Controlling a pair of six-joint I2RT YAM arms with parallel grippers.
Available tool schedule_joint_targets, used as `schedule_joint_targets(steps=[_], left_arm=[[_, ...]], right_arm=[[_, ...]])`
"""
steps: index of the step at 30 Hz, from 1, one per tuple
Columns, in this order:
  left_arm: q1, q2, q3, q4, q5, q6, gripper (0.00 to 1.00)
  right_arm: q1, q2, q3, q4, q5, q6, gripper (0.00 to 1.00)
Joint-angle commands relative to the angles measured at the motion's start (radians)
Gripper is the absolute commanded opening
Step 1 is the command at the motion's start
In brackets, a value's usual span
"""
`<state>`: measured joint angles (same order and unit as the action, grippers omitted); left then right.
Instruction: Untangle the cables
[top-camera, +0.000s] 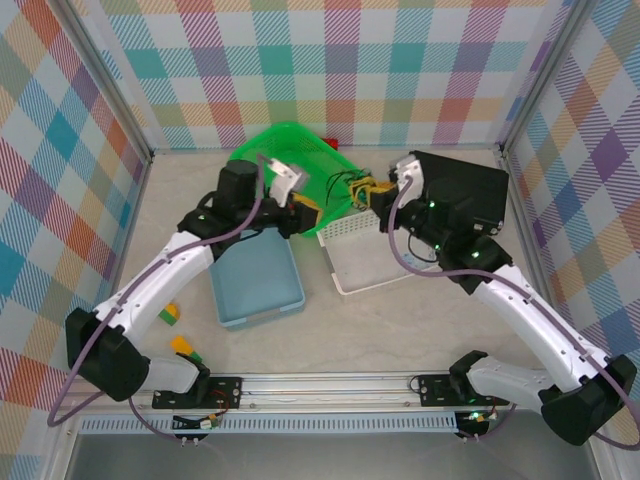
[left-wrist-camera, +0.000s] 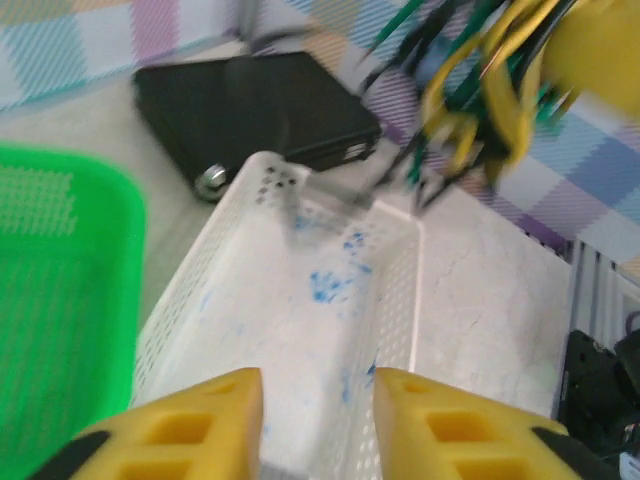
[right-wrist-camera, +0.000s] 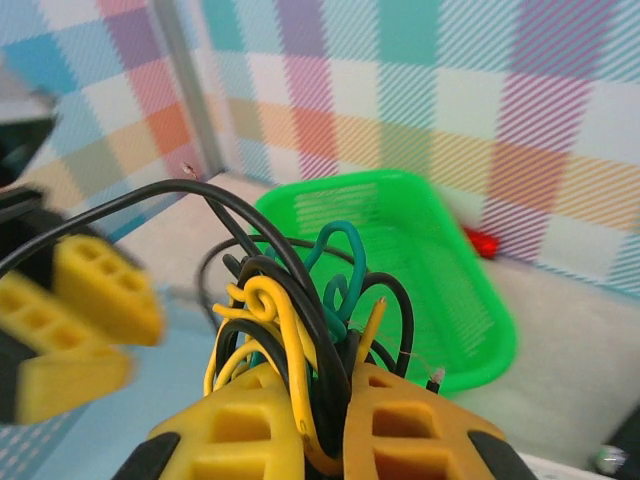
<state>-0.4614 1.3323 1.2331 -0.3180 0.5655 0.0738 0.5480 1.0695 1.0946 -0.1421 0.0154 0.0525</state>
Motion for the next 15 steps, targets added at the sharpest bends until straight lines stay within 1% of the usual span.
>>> schedule_joint_targets(steps=[1,3,4,6,8,9,10,12,15], left_arm=[[0.070,-0.059,0.019,-0.171,0.035,0.019,0.50],[0.088,-0.076,0.057,-0.246,0.068,0.079,0.59],[0.089,-0.084,0.073,-0.280,0.075,0.105,0.65],[0.090,-0.108,0.081,-0.275,0.112,0.117,0.78],[0.089,-0.139,0.062,-0.189,0.174,0.075,0.90],[0.089,-0.152,0.049,-0.128,0.205,0.043,0.94],[0.089,-0.164,0.031,-0.053,0.237,0.001,1.00],[0.088,-0.173,0.011,0.081,0.270,-0.069,1.00],[0.087,-0.154,0.025,0.175,0.268,-0.144,1.00]], right_arm=[[-0.043,-0.034,0.032,0.044,-0.005,0.032,0.00],[-0.064,-0.040,0.014,0.042,-0.042,0.044,0.00],[-0.077,-0.040,0.011,0.040,-0.071,0.048,0.00],[-0.096,-0.035,0.007,0.031,-0.128,0.056,0.00],[-0.110,-0.025,0.008,0.015,-0.204,0.056,0.00],[-0.116,-0.022,0.009,0.011,-0.230,0.059,0.00],[-0.120,-0.019,0.011,0.005,-0.261,0.061,0.00],[-0.126,-0.013,0.017,-0.008,-0.322,0.066,0.00],[-0.133,-0.002,0.027,-0.020,-0.440,0.075,0.00]])
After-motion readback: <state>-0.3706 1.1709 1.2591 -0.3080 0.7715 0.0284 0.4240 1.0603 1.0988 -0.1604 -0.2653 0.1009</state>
